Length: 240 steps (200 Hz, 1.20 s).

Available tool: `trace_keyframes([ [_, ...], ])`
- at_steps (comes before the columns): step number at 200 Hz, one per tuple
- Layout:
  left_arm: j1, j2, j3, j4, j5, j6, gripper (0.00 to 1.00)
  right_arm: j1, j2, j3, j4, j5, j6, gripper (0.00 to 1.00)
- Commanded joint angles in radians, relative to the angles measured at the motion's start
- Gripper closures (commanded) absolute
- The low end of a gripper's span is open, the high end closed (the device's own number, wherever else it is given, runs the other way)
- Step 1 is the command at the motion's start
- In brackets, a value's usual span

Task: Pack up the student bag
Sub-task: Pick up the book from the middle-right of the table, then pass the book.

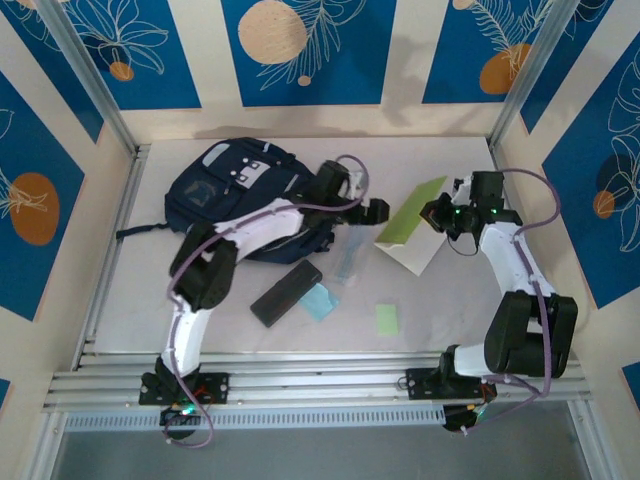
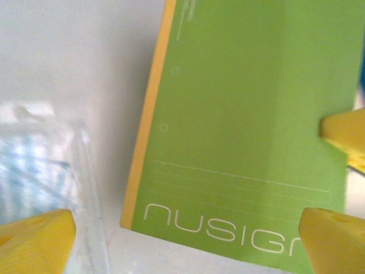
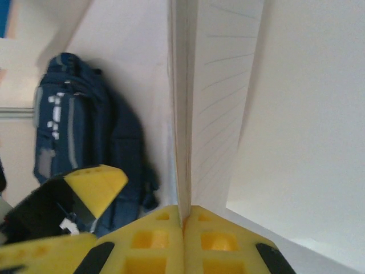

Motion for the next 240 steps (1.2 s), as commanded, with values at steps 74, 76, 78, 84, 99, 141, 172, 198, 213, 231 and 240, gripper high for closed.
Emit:
trace_keyframes([
  [74,0.26,-0.342,-0.371,0.259,0.059,-0.105,0.0,0.165,-0.04,0.11,0.149,-0.38,0.004,1.0],
  [76,0.261,-0.344,-0.377,0.265,0.062,-0.11,0.0,0.17,-0.039,0.11,0.156,-0.386,0.006,1.0],
  [78,0.262,-0.348,-0.384,0.272,0.066,-0.115,0.0,0.173,-0.037,0.11,0.163,-0.392,0.009,1.0],
  [84,0.265,-0.353,-0.402,0.297,0.078,-0.133,0.0,0.184,-0.031,0.11,0.184,-0.408,0.016,1.0],
  [99,0.268,-0.354,-0.445,0.374,0.121,-0.191,0.0,0.208,-0.013,0.112,0.232,-0.442,0.033,1.0],
  [141,0.266,-0.335,-0.568,0.715,0.213,-0.414,0.04,0.256,0.056,0.11,0.346,-0.508,0.085,1.0],
  [172,0.263,-0.331,-0.596,0.799,0.235,-0.455,0.09,0.268,0.116,0.088,0.478,-0.559,0.147,1.0],
  [198,0.257,-0.31,-0.603,0.886,0.272,-0.507,0.17,0.278,0.17,0.065,0.611,-0.606,0.205,1.0],
  [213,0.256,-0.291,-0.603,0.914,0.287,-0.531,0.23,0.282,0.199,0.064,0.636,-0.617,0.212,1.0],
  [231,0.256,-0.278,-0.608,0.933,0.293,-0.547,0.27,0.281,0.227,0.061,0.642,-0.622,0.207,1.0],
  [240,0.256,-0.274,-0.608,0.941,0.295,-0.552,0.31,0.28,0.244,0.062,0.633,-0.623,0.201,1.0],
])
